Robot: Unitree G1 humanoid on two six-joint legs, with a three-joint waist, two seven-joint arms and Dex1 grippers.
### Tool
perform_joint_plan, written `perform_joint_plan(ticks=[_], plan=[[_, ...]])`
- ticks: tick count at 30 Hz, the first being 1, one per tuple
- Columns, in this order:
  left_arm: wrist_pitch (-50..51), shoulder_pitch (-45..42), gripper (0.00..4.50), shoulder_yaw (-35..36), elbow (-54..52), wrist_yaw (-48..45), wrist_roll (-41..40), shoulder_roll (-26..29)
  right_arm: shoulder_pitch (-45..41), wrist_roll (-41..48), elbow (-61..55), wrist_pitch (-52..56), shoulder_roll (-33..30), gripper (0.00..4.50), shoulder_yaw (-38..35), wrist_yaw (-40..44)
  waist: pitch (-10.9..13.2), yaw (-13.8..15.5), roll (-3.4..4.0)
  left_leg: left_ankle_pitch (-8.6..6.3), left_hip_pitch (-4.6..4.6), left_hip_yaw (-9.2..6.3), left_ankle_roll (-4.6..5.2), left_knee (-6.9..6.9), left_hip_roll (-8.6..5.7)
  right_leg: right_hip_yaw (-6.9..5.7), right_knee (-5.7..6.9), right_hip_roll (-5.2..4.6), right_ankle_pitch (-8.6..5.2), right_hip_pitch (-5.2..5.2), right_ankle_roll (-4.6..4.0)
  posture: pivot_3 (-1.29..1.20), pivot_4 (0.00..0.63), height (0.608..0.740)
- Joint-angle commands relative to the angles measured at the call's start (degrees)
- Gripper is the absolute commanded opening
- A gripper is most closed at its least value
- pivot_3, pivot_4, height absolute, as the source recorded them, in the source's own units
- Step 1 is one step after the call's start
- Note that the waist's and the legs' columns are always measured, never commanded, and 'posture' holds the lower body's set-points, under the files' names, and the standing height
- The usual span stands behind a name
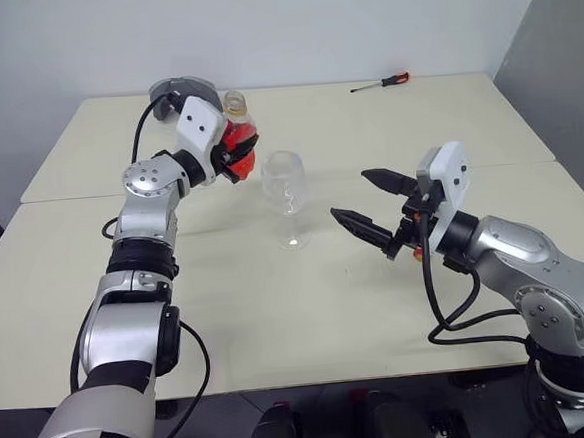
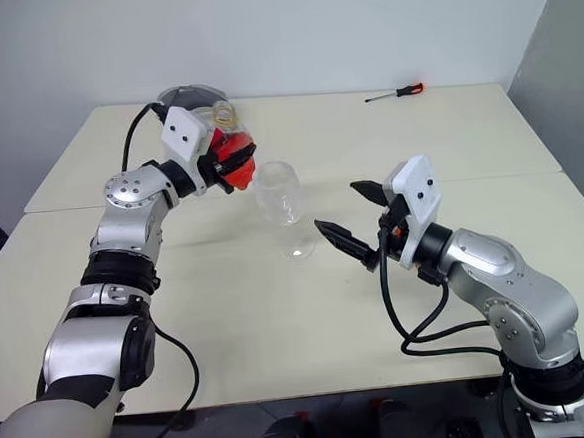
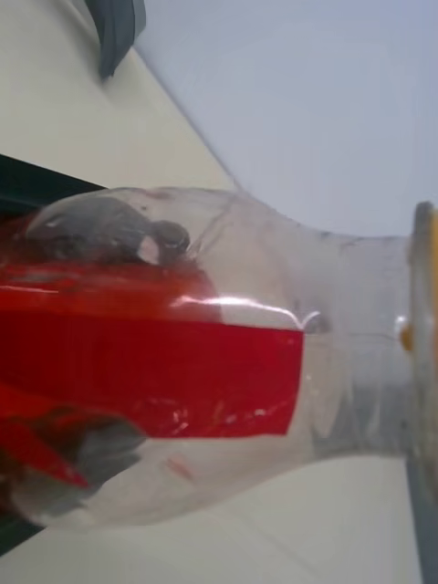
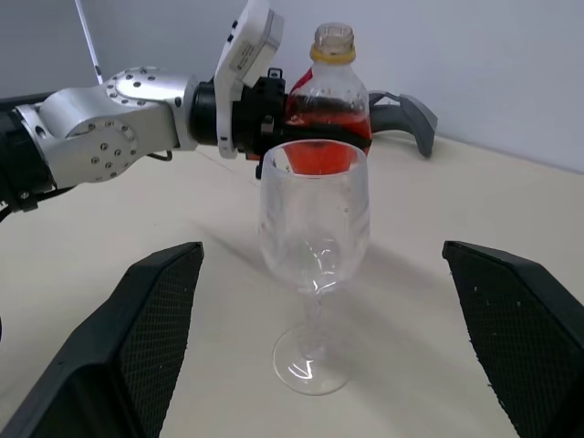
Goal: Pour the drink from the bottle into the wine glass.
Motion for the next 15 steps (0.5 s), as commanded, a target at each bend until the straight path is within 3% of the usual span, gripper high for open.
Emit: perform_joint_plan(ticks=[1,9,15], plan=[[-4.9,-4.1,1.24,-0.5,2.0,-2.2,1.4,2.2,-4.3,0.7,1.0,-0.1,0.8,4.50,-0.9,-0.3,0.0,0.0,0.00,0.00,-0.01,0.01,0.00,0.00,0.00,0.00,0.01,0.00,0.00,-0.01,0.00,0.00,0.150,0.740],[-11.9,-8.1,1.24,-1.5,6.9,-5.2,3.6,4.2,-8.9,-1.0,5.3,-0.9,3.3,4.50,1.1,0.1,0.1,0.2,-0.07,0.03,-0.37,-0.01,-0.03,0.08,-0.03,-0.02,0.03,-0.02,0.00,-0.29,0.00,0.00,0.150,0.740],[-14.8,-7.7,1.24,-1.2,7.9,-6.2,3.6,5.5,-8.5,-2.5,4.9,-1.4,4.9,4.50,3.2,-0.6,0.1,0.0,-0.07,0.06,-1.10,0.08,-0.09,0.68,-0.06,0.14,0.65,-0.04,0.00,-1.14,-0.01,0.00,0.150,0.740]])
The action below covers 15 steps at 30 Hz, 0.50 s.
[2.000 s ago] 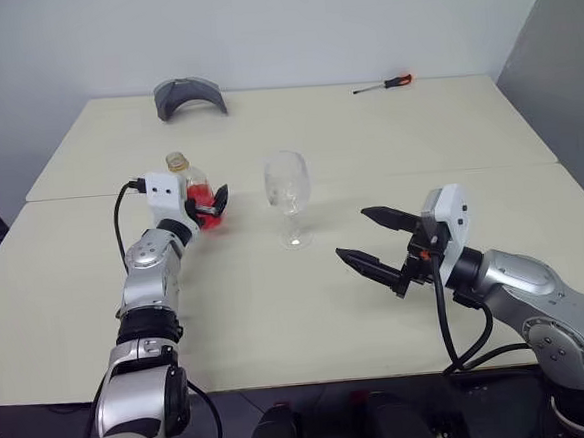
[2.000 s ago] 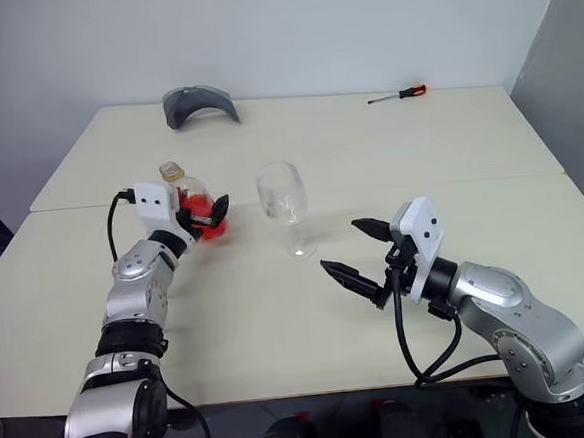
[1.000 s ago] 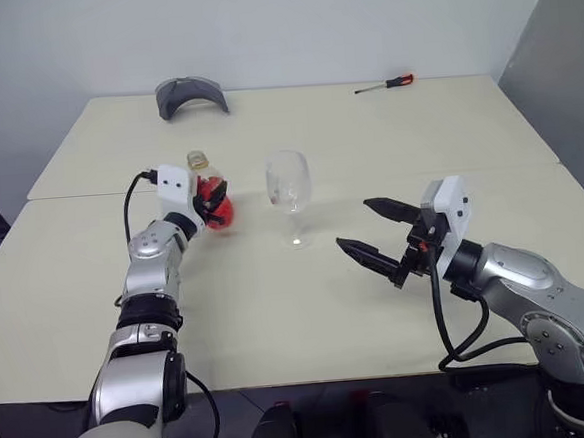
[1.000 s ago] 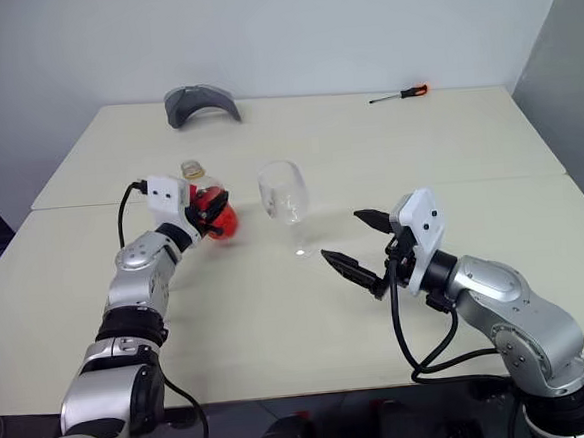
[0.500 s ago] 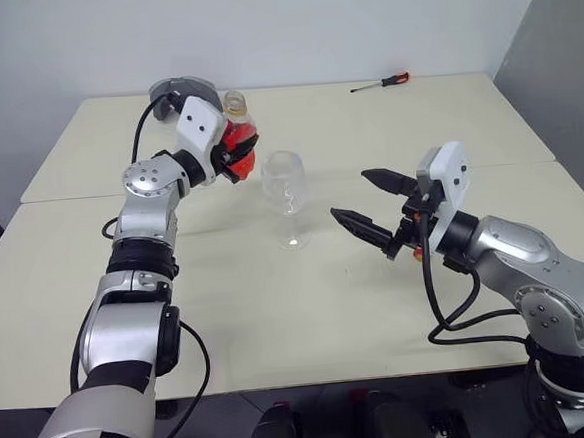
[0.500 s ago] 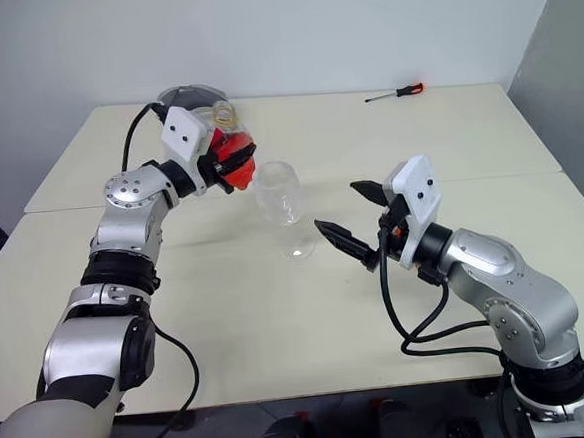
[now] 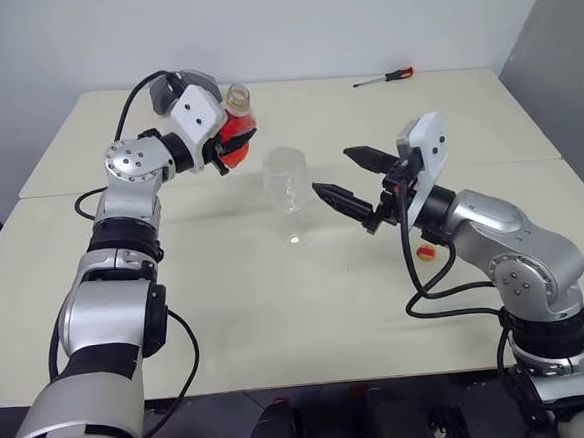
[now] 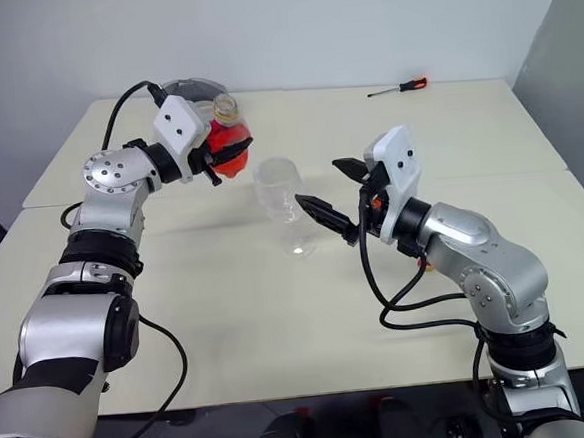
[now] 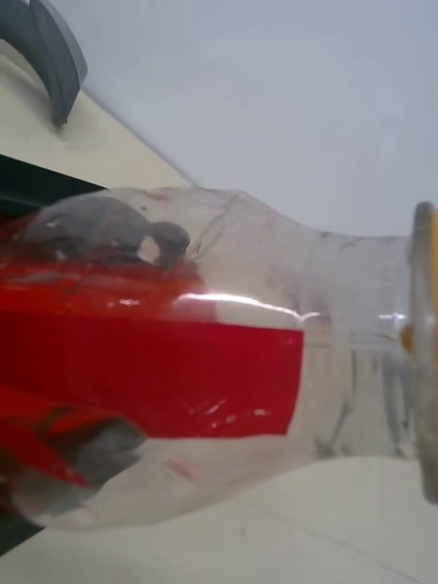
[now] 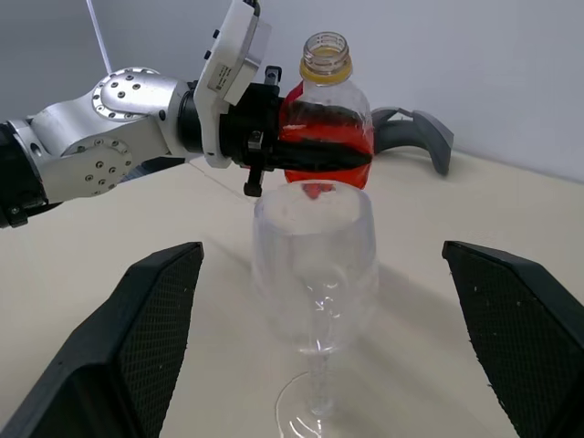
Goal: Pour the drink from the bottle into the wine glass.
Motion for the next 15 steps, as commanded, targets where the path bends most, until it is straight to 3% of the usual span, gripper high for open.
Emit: perform_joint_plan(ticks=[1,15], plan=[[-3.2,-0.8,1.24,0.8,-1.7,-0.9,-0.2,2.0,-0.7,-0.9,-2.4,-1.0,0.9,4.50,0.9,-0.7,0.0,0.0,0.00,0.00,0.00,0.00,0.00,0.00,-0.01,0.02,0.02,0.00,0.00,0.00,0.00,0.00,0.150,0.740],[-4.9,-2.9,1.24,0.9,0.0,-0.6,0.3,2.7,-0.7,-2.7,-2.0,-1.5,1.3,4.50,1.6,-0.7,0.0,0.0,-0.01,-0.03,0.07,-0.01,0.05,0.10,-0.06,0.05,0.25,0.01,0.00,0.01,0.00,0.00,0.150,0.740]])
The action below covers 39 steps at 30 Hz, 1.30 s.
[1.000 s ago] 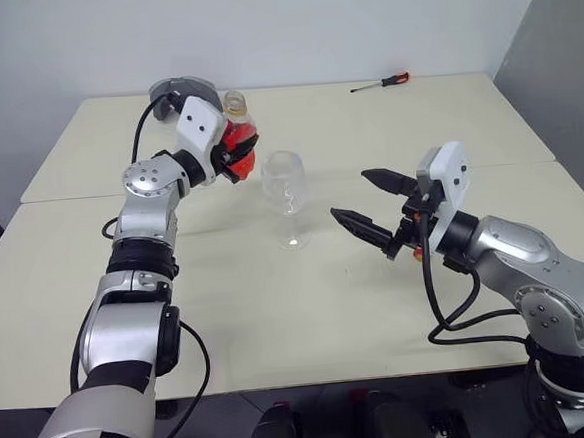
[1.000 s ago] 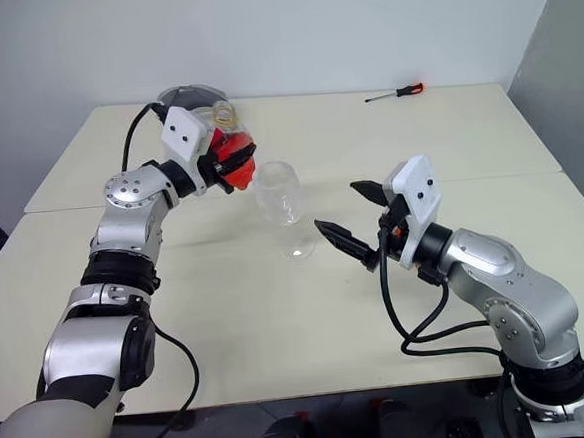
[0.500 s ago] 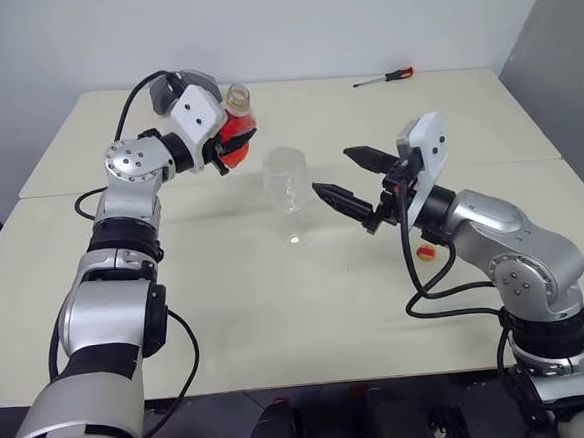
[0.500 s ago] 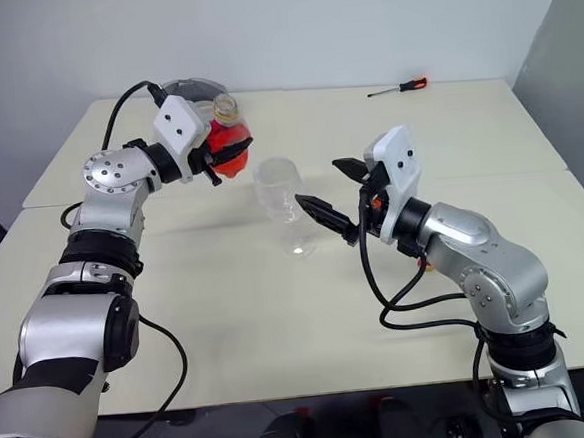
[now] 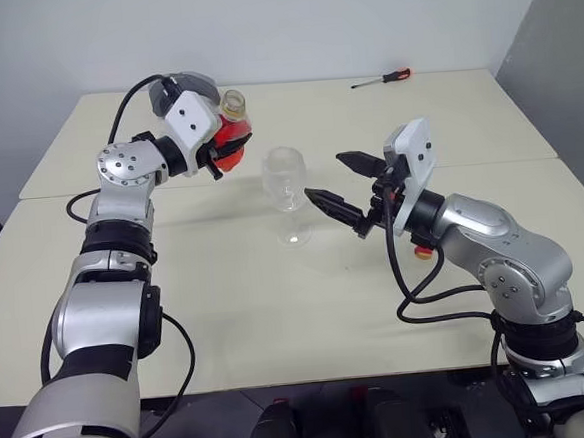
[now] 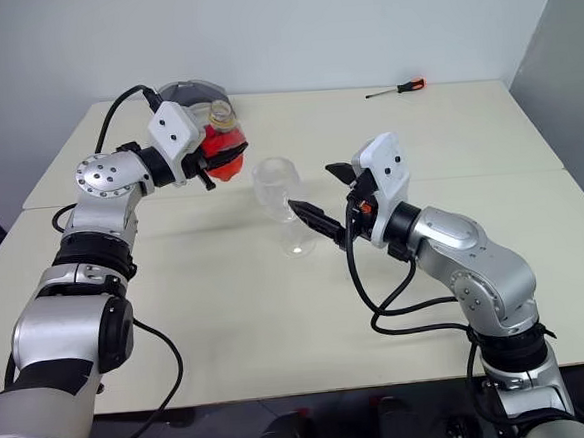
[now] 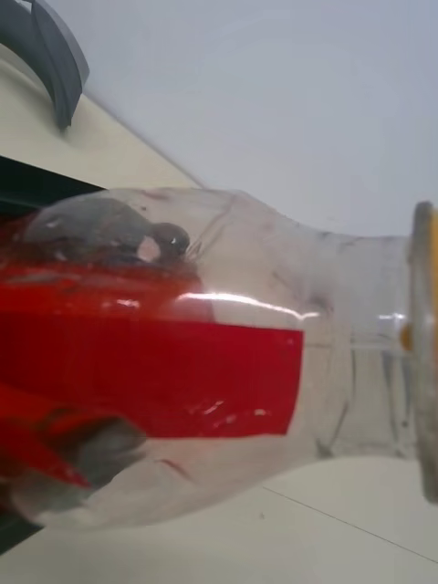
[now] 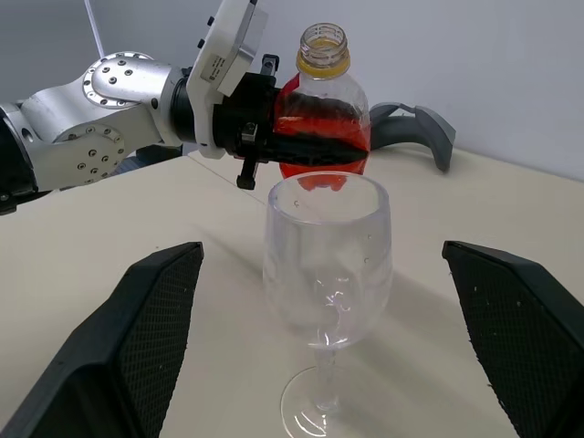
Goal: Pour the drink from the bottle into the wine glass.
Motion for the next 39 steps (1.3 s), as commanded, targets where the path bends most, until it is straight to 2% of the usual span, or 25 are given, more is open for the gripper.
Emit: perform_joint_plan(ticks=[1,17,26,39], plan=[[-2.1,-3.0,1.24,0.9,-0.5,0.5,0.2,1.4,-0.7,-0.7,-1.7,-1.4,0.4,4.50,-0.2,0.2,0.0,0.0,0.00,0.00,0.00,-0.01,0.00,0.00,0.00,0.00,0.01,0.00,0.00,0.00,0.00,0.00,0.150,0.740],[-2.5,-5.0,1.24,1.4,2.0,1.9,0.3,0.3,-1.2,-1.9,-1.2,-0.5,-0.2,4.50,-0.5,0.3,0.0,0.0,0.00,0.00,0.01,-0.01,0.00,0.02,0.00,-0.02,0.03,0.00,0.00,0.00,0.00,0.00,0.150,0.740],[-7.1,-7.9,1.24,0.4,4.8,2.4,3.0,1.4,-2.3,-2.9,0.2,-1.2,0.5,4.50,0.4,1.0,0.0,0.0,0.00,0.00,0.01,0.00,0.00,0.03,-0.02,-0.01,0.04,0.00,0.00,0.00,0.00,0.00,0.150,0.740],[-19.7,-9.3,1.24,-4.8,7.0,2.1,10.6,4.5,-6.1,-5.7,6.0,-4.0,3.6,4.50,1.7,3.0,0.0,-0.3,0.00,0.02,0.00,0.01,-0.03,0.03,-0.03,0.00,0.07,0.00,0.00,-0.05,0.00,0.00,0.150,0.740]])
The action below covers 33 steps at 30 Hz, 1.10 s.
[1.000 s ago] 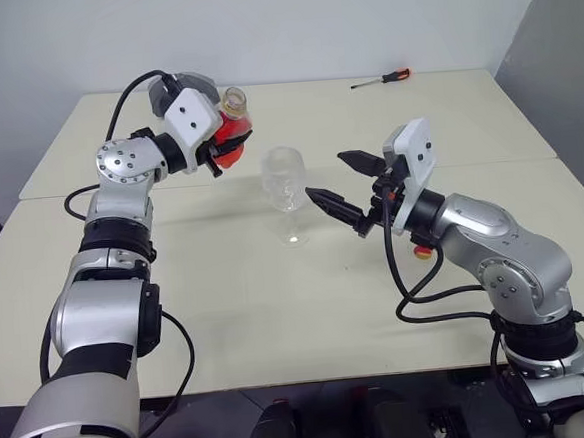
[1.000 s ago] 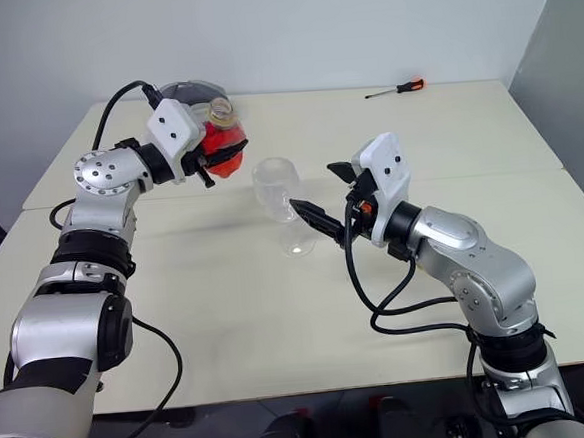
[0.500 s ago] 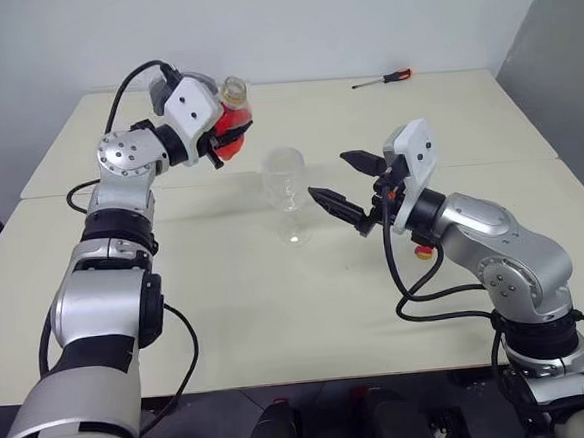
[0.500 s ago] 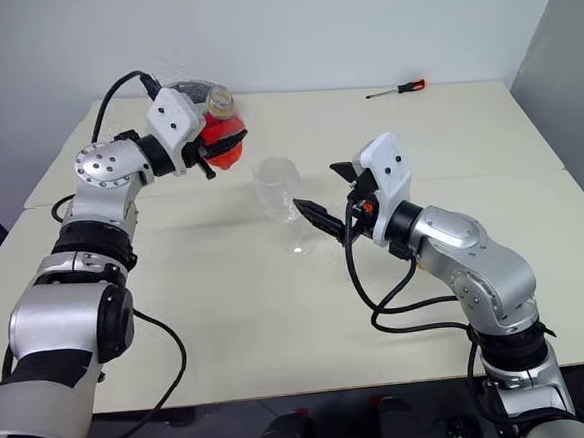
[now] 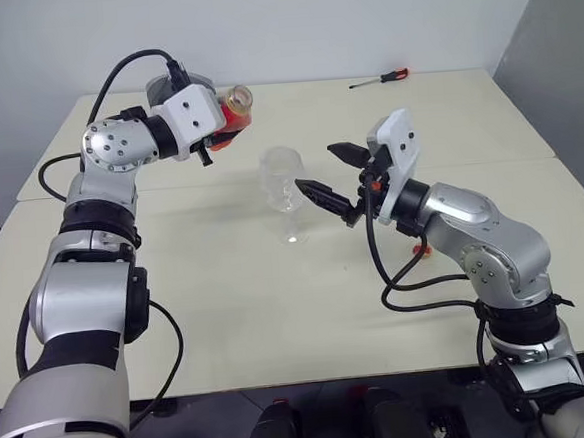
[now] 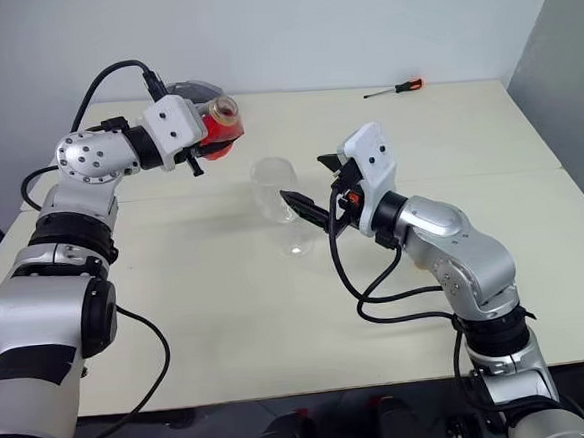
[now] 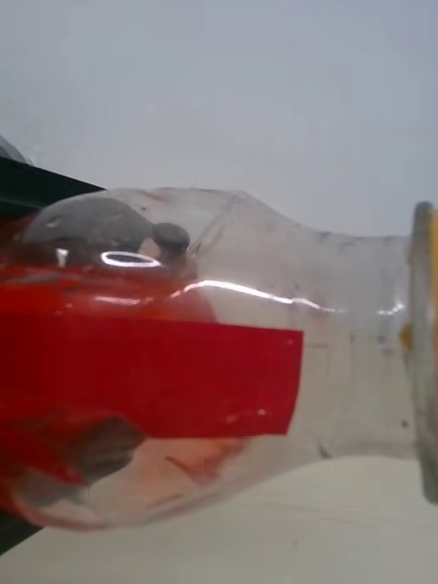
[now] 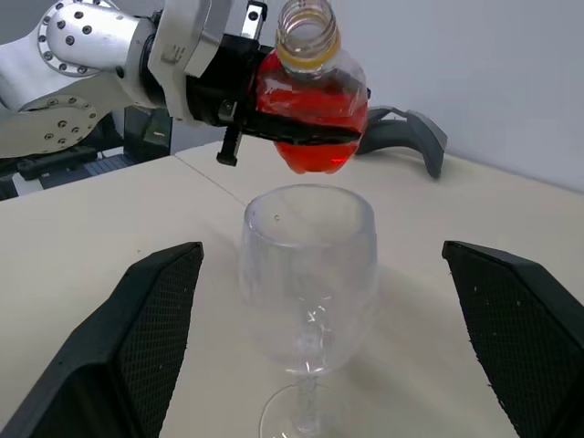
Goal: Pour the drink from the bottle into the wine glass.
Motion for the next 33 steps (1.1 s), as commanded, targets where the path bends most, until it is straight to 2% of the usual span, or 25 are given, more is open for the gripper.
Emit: perform_joint_plan(ticks=[1,15,30,33], plan=[[-3.6,-3.0,1.24,-0.5,-0.1,1.1,1.1,1.2,-1.7,-0.4,-0.3,-1.9,0.4,4.50,-0.2,1.1,0.0,0.0,0.00,0.00,0.00,0.00,0.00,0.01,-0.01,0.00,0.00,0.00,0.00,0.00,0.00,0.00,0.150,0.740],[-9.4,-5.5,1.24,-3.5,1.7,3.8,6.5,2.1,-2.7,-1.2,1.5,-2.9,1.4,4.50,0.2,2.2,0.0,-0.3,0.00,0.00,0.00,0.00,0.00,0.02,-0.01,0.00,0.02,0.00,0.00,0.00,0.00,0.00,0.150,0.740],[-10.4,-7.8,1.24,-4.4,2.8,5.6,8.7,2.4,-2.7,-2.1,1.7,-3.1,1.7,4.50,0.0,3.0,0.0,-0.3,0.00,0.00,0.00,0.01,0.00,0.02,-0.01,0.00,0.04,0.00,0.00,-0.01,0.00,0.00,0.150,0.740],[-7.9,-7.8,1.24,-2.5,3.3,4.1,6.4,1.6,-2.8,-2.3,1.8,-3.2,1.9,4.50,0.0,3.1,0.0,-0.3,0.00,0.00,0.00,0.01,0.00,0.02,-0.01,-0.01,0.04,0.00,0.00,-0.02,0.00,0.00,0.150,0.740]])
